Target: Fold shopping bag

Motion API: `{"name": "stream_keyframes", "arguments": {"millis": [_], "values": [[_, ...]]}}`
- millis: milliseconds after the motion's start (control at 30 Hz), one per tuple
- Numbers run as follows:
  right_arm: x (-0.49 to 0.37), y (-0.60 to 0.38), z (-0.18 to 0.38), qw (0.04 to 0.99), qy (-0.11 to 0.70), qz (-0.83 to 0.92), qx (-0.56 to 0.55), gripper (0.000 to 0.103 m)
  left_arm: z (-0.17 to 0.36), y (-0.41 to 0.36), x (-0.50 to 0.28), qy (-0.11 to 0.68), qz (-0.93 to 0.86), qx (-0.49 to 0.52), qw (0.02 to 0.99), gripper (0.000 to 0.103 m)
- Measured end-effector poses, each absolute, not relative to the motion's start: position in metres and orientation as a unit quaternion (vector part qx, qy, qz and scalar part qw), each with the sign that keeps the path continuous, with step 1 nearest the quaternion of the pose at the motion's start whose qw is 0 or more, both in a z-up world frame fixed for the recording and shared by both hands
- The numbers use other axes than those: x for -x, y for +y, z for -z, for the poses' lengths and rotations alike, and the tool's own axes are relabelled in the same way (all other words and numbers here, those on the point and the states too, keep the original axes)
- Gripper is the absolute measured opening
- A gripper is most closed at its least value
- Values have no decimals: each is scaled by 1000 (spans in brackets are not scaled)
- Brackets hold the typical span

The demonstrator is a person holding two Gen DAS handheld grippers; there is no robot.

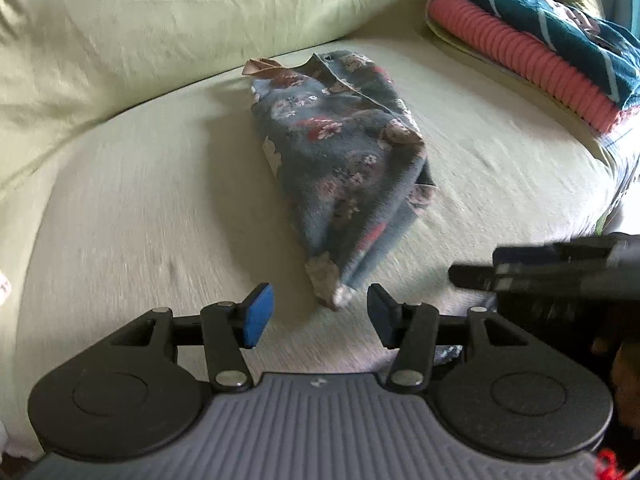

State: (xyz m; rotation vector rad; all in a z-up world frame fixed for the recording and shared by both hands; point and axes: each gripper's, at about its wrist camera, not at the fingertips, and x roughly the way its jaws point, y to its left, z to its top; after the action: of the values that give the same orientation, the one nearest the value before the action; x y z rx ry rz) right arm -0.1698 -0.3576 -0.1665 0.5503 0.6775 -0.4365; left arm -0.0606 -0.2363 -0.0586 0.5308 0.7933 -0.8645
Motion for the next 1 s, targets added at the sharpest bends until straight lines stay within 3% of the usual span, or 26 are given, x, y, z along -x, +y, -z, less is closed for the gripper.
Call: {"name": "stream_keyframes", "arguments": {"millis": [167, 467, 667, 1000], "values": [[179, -347, 157, 886, 320, 214, -259, 61, 48, -231, 68, 365, 397, -241, 807, 65], [192, -342, 131, 882, 305, 245, -262, 82, 32, -209, 80, 361, 384, -218, 821, 71], [197, -330, 116, 883, 309, 256, -243, 89, 18, -187, 93, 342, 381, -194, 837, 78], [207, -312, 97, 894, 296, 260, -214, 91, 2, -164, 108, 304, 371, -179, 859, 86]]}}
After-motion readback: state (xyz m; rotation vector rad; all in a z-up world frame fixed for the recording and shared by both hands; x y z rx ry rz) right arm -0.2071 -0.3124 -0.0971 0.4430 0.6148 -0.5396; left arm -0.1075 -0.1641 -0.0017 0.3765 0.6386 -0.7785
